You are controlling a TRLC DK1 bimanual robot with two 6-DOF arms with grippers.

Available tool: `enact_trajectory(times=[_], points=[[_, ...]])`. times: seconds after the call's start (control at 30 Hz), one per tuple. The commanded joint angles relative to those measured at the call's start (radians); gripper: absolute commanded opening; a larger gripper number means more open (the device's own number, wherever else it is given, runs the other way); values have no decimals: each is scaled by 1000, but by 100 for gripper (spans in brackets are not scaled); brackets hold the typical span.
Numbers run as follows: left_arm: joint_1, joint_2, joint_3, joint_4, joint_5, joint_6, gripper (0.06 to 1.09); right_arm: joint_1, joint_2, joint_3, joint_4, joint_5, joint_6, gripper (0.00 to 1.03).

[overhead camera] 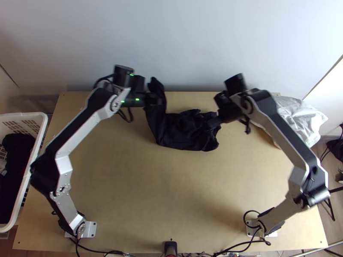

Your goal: Fold the t-shirt

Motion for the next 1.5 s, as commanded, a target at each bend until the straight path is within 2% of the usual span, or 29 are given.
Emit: enact_trajectory(times=[0.0, 0.23, 0.77, 0.8, 0.83, 0.9, 0.93, 0.97, 1.27, 1.47], points=[[-123, 66, 43, 103, 3, -29, 9, -49, -146, -61, -53, -15, 25, 99], [-193, 150, 43, 200, -13, -28, 9, -94, -215, -120, -70, -13, 33, 99], [-290, 405, 123, 262, -14, -46, 9, -148, -267, -176, -78, -13, 37, 99], [-296, 417, 132, 255, -14, -46, 17, -149, -273, -184, -78, -13, 37, 99], [-302, 426, 138, 247, 3, -45, 34, -151, -278, -193, -78, -13, 37, 99], [-311, 426, 152, 195, 35, -38, 77, -151, -284, -209, -78, -13, 37, 99], [-313, 415, 161, 160, 35, -31, 94, -149, -286, -215, -78, -13, 37, 99], [-313, 397, 166, 129, 35, -28, 104, -149, -286, -219, -78, -13, 39, 99], [-149, 99, 132, -83, 37, -6, 104, -74, -207, -241, -30, -15, 14, 99], [-61, 27, -94, -73, 35, 61, 104, 10, -53, -155, 62, -38, 19, 99]])
